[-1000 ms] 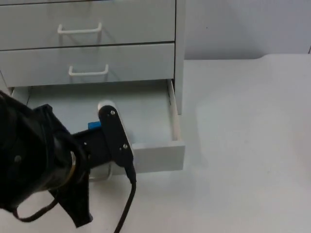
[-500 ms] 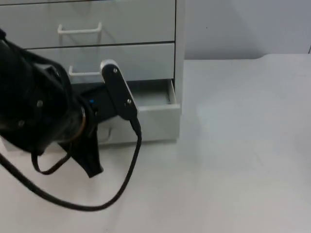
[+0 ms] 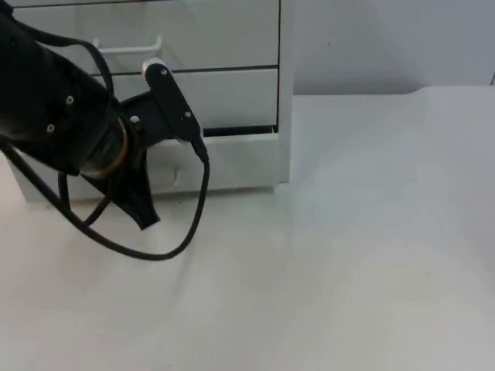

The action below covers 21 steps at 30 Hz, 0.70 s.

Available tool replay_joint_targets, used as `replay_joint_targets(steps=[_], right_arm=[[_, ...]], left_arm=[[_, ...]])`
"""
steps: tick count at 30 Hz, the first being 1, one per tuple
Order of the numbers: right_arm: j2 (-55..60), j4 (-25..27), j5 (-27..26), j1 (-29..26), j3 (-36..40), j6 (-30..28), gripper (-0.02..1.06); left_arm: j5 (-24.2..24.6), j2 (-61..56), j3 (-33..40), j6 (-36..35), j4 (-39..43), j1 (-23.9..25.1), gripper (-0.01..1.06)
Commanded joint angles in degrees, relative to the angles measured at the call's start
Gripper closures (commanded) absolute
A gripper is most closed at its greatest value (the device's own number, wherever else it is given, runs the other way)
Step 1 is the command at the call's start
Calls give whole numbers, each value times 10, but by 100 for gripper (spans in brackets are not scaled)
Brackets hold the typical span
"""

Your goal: Open the drawer with the left hand, place the block into the drawer with the right hand, then close the drawer with the left hand.

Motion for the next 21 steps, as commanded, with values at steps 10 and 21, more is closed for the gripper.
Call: replay_joint_targets(steps=[10,21], right_arm=[[-3,2,-8,-2,1,-6,32],[-3,-1,-9,7,1,-9,32]], left_arm=[[20,33,-49,-19,6,15,105],[51,-43,-48,226,-306,-54,105]])
